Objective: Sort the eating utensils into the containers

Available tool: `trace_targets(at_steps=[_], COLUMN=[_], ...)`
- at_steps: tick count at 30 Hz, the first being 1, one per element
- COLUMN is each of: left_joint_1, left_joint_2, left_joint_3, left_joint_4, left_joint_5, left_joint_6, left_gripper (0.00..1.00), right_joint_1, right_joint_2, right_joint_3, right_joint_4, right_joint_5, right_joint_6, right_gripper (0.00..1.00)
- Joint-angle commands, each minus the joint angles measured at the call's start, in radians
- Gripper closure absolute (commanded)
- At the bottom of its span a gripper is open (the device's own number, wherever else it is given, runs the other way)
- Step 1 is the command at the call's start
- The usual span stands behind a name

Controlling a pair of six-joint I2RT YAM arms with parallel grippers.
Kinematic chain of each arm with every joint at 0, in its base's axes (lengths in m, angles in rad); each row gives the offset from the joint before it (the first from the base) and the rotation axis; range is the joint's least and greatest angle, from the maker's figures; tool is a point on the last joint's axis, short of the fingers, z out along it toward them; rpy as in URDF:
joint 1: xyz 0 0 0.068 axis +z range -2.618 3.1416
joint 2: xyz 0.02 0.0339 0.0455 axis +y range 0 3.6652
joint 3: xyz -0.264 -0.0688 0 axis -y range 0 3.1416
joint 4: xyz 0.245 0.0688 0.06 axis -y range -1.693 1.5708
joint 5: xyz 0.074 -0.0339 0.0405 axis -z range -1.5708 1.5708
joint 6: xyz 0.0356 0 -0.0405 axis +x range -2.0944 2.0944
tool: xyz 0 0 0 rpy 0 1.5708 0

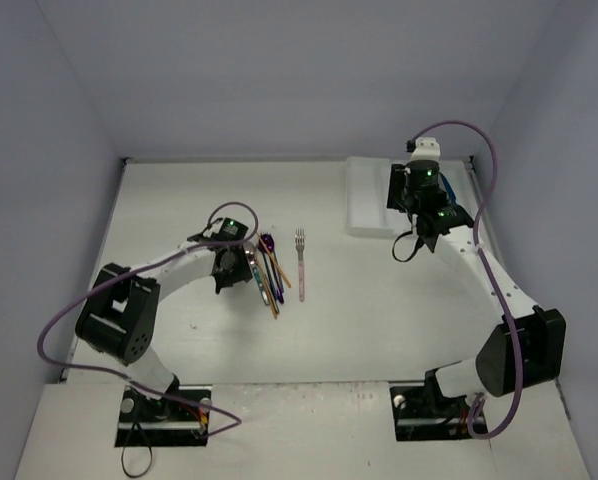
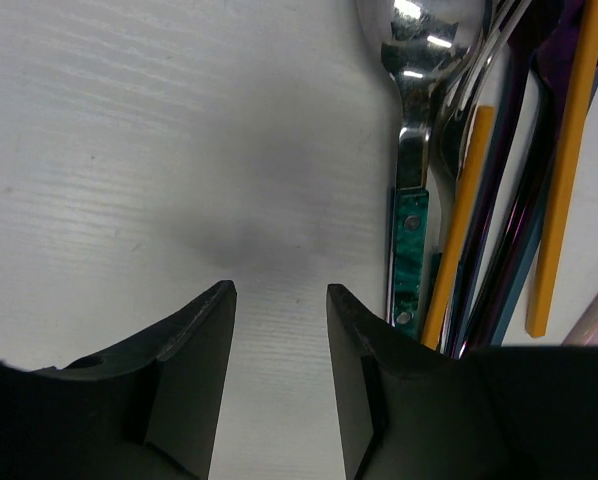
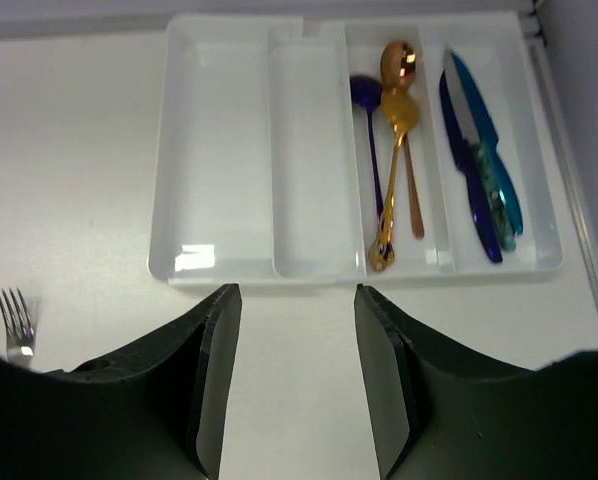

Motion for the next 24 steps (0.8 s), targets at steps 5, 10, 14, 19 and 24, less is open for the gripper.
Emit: trace_targets(at_steps=[5, 10, 14, 19, 24], left_joint_1=[-0.019, -0.037, -0.039, -0.049, -0.050], left_joint_2=[0.037, 0.028, 0.060, 0.092, 0.140], left_joint_3=[0.095, 0.108, 0.116, 0.127, 0.143], left_joint_4=[0.073, 0.082, 0.081, 0.084, 0.061], left_joint_5=[-0.021, -0.044, -0.043, -0.052, -0.064], left_joint_6=[-0.069, -0.079, -0.090, -0.100, -0.102], left_gripper=[0.61, 0.59, 0.59, 0.59, 0.59], right_joint_1=[-0.006, -0.006, -0.004, -0.004, -0.006], right_joint_2=[-0.175, -0.208, -0.223, -0.236, -0.239], right_joint_3=[-0.174, -0.217, -0.232, -0.243, -0.250], right_joint_4=[0.000, -0.007, -0.010, -0.016, -0.017], right_joint_5=[-0.071, -0.099, -0.111, -0.120, -0.123], right_joint_6=[0.085, 0.102, 0.105, 0.103, 0.103], right_gripper=[0.52, 0.52, 0.52, 0.52, 0.52])
